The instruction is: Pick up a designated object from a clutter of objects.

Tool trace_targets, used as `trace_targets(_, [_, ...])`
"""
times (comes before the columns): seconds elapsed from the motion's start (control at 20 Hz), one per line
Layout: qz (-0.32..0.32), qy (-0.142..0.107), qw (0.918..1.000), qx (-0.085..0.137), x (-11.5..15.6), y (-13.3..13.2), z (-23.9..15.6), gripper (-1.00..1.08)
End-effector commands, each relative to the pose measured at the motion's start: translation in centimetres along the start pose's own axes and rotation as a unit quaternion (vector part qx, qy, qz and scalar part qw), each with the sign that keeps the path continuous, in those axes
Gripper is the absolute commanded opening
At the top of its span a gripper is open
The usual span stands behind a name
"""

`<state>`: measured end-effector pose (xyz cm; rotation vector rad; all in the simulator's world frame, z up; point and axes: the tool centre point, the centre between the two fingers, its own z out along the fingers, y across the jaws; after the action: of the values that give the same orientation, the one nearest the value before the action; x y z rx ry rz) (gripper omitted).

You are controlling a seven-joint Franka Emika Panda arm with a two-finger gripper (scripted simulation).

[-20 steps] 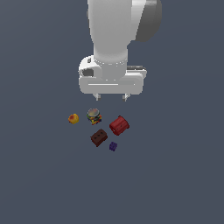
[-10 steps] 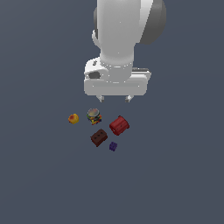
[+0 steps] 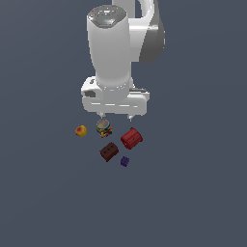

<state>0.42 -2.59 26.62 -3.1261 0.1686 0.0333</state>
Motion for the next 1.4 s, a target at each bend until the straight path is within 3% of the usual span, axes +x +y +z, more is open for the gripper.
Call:
trace_targets(0.0, [0.027, 0.0, 0.9996, 0.004, 0.0, 1.7, 1.6, 1.0])
trace_targets(0.35, [0.132, 0.003, 0.9911, 0.013, -0.9, 8.7, 7.6, 1.0])
trace_targets(0.8, [0.269, 0.008, 0.963, 0.009, -4.6, 17.6, 14.7, 1.0])
trace_targets(1.1, [0.322, 0.011, 0.9468, 0.003, -6.8, 20.9, 17.2, 1.0])
trace_targets(1.35, [0.341, 0.012, 0.9399, 0.0, -7.7, 22.1, 18.0, 1.0])
